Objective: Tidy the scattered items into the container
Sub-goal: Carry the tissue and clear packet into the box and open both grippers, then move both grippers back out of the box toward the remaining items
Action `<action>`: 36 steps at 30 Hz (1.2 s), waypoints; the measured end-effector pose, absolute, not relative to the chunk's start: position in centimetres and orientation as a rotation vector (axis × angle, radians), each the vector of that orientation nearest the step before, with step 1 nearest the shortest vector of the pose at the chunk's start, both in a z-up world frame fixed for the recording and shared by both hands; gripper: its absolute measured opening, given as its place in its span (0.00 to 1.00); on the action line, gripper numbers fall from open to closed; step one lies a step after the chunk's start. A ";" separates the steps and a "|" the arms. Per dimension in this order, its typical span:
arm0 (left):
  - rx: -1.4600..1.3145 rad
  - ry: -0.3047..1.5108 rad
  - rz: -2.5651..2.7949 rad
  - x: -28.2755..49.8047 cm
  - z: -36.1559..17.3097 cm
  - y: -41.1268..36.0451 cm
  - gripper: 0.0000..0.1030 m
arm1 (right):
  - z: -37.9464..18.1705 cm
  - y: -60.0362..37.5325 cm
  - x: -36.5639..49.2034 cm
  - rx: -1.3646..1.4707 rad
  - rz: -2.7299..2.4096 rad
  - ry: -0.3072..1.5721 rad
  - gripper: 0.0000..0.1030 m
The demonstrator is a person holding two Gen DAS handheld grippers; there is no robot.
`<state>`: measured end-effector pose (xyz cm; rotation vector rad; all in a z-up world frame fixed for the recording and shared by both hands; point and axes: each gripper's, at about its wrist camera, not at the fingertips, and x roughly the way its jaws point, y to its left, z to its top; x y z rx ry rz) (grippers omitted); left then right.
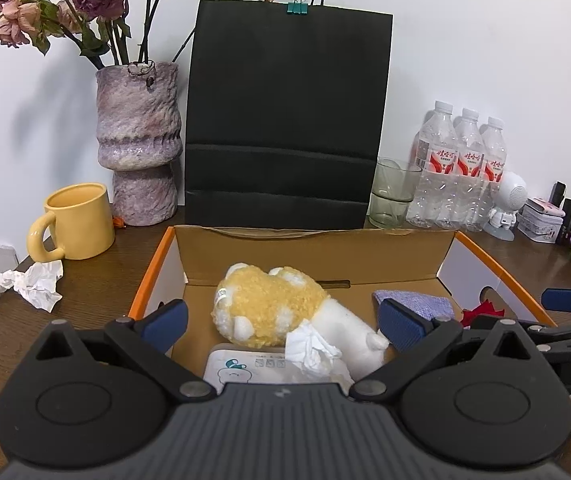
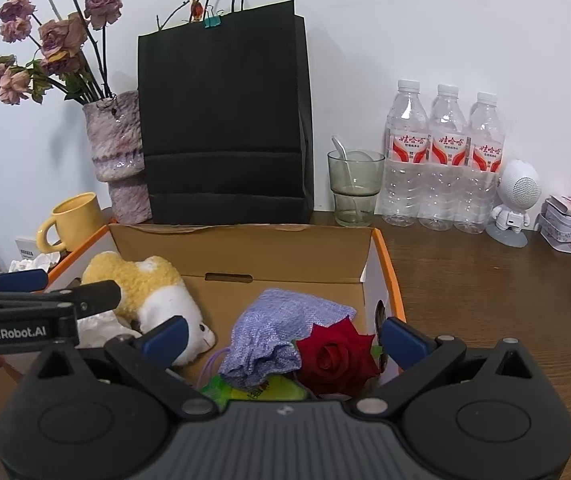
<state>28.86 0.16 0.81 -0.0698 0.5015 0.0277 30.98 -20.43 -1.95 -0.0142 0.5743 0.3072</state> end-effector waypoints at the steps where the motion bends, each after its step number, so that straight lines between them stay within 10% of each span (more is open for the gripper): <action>1: -0.069 0.503 0.027 28.9 0.8 0.1 1.00 | -1.9 -20.4 31.0 -0.015 0.307 0.574 1.00; 36: -0.063 0.543 0.083 19.9 1.8 -1.4 1.00 | -0.9 -29.0 22.9 -0.006 0.232 0.556 1.00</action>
